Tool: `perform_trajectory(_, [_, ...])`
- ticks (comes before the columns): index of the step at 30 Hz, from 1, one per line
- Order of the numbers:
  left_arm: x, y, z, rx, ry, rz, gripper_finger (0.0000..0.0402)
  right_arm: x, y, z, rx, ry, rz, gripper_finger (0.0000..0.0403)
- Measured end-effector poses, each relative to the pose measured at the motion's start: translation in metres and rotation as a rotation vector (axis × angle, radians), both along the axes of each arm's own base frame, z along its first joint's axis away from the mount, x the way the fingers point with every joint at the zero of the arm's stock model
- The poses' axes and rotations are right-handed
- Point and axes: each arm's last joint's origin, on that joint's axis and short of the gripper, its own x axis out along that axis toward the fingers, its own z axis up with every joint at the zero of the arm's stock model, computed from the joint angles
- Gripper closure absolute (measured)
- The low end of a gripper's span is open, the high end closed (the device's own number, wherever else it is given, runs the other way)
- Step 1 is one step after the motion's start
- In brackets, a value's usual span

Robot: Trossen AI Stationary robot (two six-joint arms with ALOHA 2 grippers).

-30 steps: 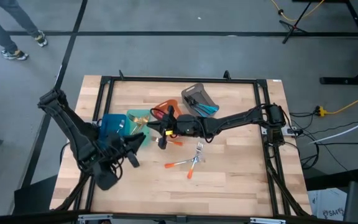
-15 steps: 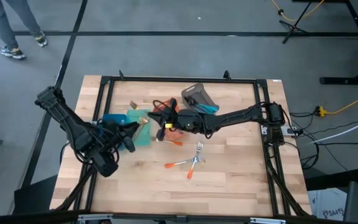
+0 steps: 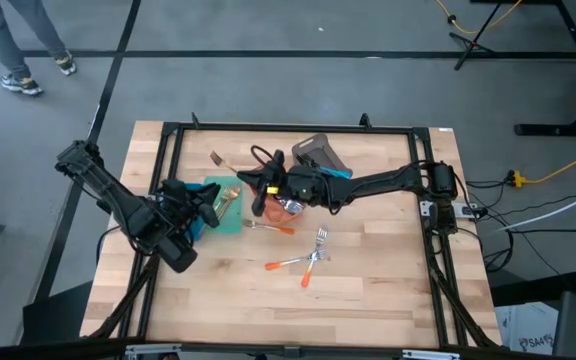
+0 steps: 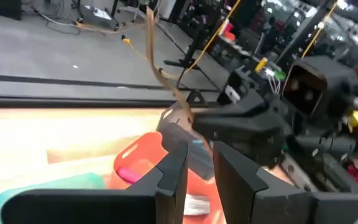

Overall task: Sort silverware by color (type)
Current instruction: Put the gold fork into the light blue bin

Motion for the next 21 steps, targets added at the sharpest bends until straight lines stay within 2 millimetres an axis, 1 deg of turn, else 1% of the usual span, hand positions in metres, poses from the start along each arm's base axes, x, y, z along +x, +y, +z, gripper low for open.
perform_trajectory(8, [0.007,0.004,0.001,-0.016,-0.048,0.04,0.0331,0.0,0.001,0.001,0.001,-0.014,0.037,0.0402])
perform_trajectory(14, [0.014,0.005,0.003,-0.006,-0.048,0.045,0.0331,0.001,0.004,0.001,0.054,-0.026,0.105,0.0402])
perform_trajectory(21, [0.021,0.01,0.003,-0.012,-0.022,0.057,0.0331,0.001,0.005,0.001,0.055,-0.026,0.15,0.0402])
